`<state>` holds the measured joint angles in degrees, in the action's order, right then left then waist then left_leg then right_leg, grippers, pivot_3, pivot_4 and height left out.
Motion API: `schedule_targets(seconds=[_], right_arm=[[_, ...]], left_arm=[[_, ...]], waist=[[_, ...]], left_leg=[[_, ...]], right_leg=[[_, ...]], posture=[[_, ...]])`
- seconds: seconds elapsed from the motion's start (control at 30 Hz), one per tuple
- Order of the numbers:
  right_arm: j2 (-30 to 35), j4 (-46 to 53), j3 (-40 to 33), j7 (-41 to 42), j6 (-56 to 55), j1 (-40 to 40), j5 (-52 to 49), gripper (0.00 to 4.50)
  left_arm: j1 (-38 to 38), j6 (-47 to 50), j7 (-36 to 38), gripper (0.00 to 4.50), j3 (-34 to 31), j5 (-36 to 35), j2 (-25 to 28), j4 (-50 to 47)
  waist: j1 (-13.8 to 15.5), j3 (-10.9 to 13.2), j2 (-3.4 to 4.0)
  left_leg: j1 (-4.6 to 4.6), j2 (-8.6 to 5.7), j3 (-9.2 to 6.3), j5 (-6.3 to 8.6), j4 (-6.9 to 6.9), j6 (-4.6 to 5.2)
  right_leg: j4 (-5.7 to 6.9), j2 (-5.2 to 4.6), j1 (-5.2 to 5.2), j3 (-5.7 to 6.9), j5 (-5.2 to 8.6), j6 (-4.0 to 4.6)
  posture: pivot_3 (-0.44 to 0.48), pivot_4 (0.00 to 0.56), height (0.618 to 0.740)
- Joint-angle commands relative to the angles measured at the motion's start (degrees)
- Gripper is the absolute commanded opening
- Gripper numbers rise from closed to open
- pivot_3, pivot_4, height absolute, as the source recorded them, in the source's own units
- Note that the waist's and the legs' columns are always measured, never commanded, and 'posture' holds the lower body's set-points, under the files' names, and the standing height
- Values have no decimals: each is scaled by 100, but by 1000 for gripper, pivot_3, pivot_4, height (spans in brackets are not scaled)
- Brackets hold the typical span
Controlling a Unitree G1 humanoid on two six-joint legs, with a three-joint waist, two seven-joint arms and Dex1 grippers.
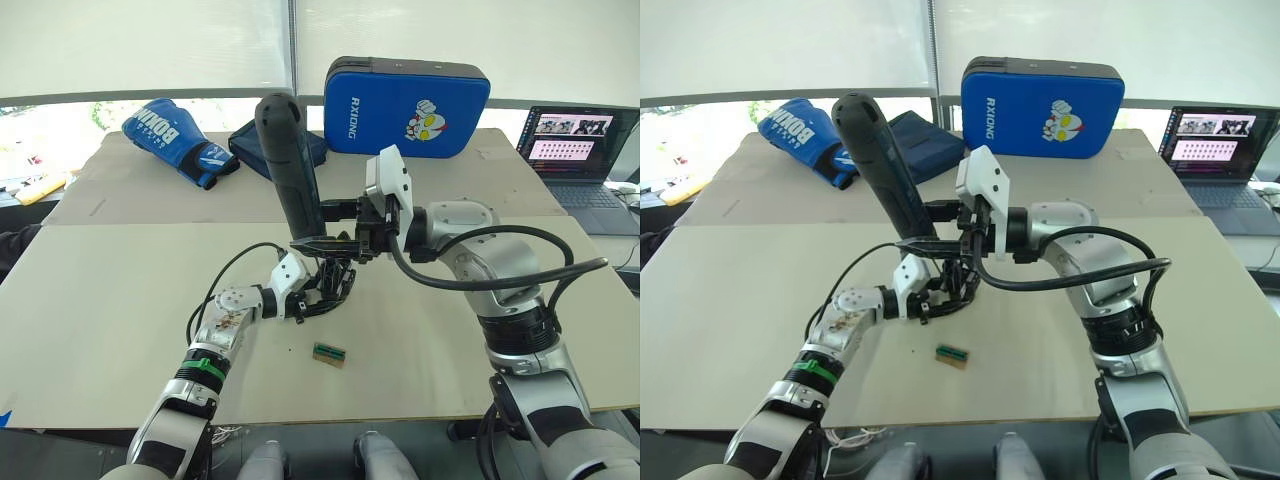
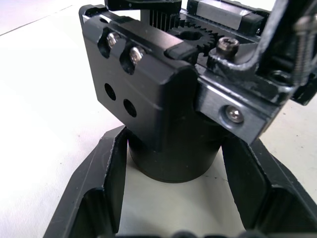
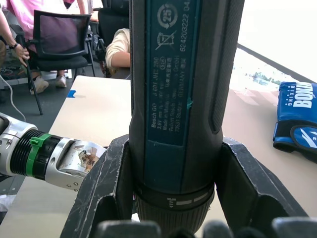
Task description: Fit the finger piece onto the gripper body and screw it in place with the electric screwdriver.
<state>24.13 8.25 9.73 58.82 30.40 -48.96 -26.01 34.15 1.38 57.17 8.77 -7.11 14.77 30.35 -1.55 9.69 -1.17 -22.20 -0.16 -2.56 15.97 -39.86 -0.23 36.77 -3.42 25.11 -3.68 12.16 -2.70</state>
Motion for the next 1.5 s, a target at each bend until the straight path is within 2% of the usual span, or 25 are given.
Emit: schedule_targets(seconds=[0.03,0.87,1.03,1.2,1.5], right_arm=[[10,207,-201,20,-105,-286,-131,1928],[10,131,-138,161,-294,-208,-4,1928],[-53,218,-267,20,69,-350,-234,1928],[-139,301,-578,-468,967,-545,-718,1928],[-41,295,-462,-427,836,-485,-615,1928]], left_arm=[[46,-28,71,2303,-9,-43,11,52],[90,3,82,2303,-25,-50,8,40],[49,-24,102,2303,-12,-37,24,35],[33,-48,116,2303,-4,-29,32,48],[35,-86,135,2303,10,-21,24,70]], waist=[[0,0,0],[13,0,0],[12,0,0],[16,0,0],[13,0,0]], left_leg=[[0,0,0,0,0,0],[-1,0,1,0,-1,0],[-1,0,0,0,-1,0],[-2,0,-11,0,0,0],[-2,0,-14,0,0,0]], right_leg=[[0,0,0,0,0,0],[0,0,0,0,0,0],[0,0,0,0,0,0],[0,-1,1,0,0,0],[-1,-1,1,0,0,0]], posture=[[0,150,740],[0,150,740],[0,150,740],[0,150,740],[0,150,740]])
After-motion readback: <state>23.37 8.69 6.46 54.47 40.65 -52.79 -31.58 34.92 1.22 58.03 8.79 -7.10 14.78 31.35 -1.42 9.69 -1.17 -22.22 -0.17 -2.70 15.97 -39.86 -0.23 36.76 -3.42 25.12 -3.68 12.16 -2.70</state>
